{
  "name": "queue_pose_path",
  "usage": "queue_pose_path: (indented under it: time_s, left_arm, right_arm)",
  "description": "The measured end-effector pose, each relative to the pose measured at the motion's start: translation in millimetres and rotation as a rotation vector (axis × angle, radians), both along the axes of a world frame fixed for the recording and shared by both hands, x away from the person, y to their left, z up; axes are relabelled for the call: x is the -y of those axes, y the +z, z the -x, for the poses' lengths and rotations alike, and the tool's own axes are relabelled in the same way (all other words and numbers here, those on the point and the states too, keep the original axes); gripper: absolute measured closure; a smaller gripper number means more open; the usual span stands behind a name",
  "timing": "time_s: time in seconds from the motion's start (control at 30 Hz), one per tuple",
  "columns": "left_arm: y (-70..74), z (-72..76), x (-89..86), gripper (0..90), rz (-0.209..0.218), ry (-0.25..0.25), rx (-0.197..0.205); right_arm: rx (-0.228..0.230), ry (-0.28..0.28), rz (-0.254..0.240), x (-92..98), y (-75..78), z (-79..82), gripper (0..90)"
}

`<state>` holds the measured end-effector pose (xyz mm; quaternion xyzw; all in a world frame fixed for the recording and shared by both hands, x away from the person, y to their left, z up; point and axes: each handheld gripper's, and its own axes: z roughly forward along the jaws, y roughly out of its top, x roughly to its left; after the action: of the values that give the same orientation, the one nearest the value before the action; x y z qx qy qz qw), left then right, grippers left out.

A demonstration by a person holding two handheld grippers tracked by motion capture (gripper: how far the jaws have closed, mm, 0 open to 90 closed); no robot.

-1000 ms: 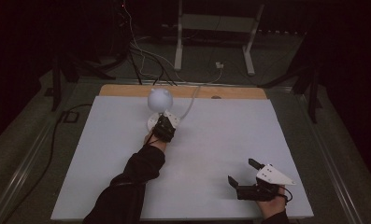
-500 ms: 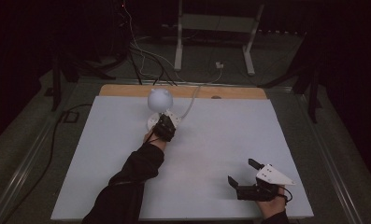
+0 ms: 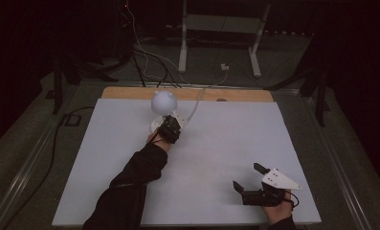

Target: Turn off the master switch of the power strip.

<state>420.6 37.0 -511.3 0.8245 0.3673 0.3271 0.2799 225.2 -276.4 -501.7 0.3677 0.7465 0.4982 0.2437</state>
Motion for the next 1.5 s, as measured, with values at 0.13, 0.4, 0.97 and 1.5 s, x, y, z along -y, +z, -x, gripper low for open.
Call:
queue_pose_path:
  time_s: [0.13,0.4,0.97,1.5]
  left_arm:
    - [0.4,-0.4,2.6,90.0,-0.020,-0.001,-0.008]
    - [0.6,-0.4,2.4,90.0,-0.017,0.002,-0.008]
    - [0.3,0.2,4.7,90.0,-0.020,0.023,0.001]
    - [11.8,12.3,3.9,90.0,0.070,0.028,0.091]
  right_arm:
    - [0.001,-0.001,-0.001,0.0,0.4,0.2,0.0]
    - [0.001,0.000,-0.001,0.3,0.3,0.1,0.0]
    - [0.002,-0.003,0.001,0.9,0.4,0.2,0.0]
    - [0.009,-0.007,-0.009,2.4,0.8,0.2,0.0]
